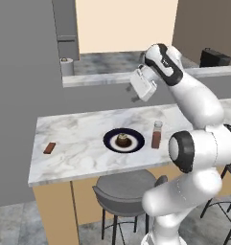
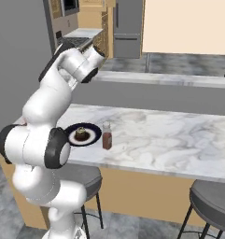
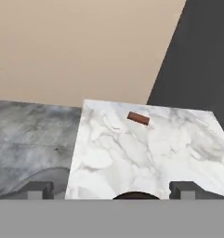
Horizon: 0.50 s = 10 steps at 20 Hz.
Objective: Take the cinnamon bottle from the cabinet and place it on the dining table, next to the plate with the cupcake. Then take the chocolate from the dining counter and place it on the cupcake plate.
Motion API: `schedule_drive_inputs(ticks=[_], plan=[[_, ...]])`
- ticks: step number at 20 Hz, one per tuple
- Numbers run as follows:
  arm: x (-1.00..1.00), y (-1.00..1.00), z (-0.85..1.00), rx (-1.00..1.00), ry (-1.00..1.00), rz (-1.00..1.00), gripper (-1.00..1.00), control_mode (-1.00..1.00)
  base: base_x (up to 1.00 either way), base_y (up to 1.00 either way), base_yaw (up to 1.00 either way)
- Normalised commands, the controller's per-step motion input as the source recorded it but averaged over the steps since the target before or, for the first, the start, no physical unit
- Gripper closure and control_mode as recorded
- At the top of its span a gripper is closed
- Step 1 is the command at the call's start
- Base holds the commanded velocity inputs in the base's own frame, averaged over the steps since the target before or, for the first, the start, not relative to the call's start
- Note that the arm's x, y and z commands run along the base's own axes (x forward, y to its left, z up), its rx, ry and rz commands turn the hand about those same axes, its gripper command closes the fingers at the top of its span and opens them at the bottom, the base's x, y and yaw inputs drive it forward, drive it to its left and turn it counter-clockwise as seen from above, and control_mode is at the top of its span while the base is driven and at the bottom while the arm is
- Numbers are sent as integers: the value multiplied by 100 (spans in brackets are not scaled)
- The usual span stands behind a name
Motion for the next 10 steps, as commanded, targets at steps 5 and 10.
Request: schedule_drive_inputs(ticks=[5, 10], plan=[[0, 100, 0, -32, 0, 52, -100, -100, 0, 0, 0], [0, 100, -6, -33, -14, 43, -100, -100, 0, 0, 0]])
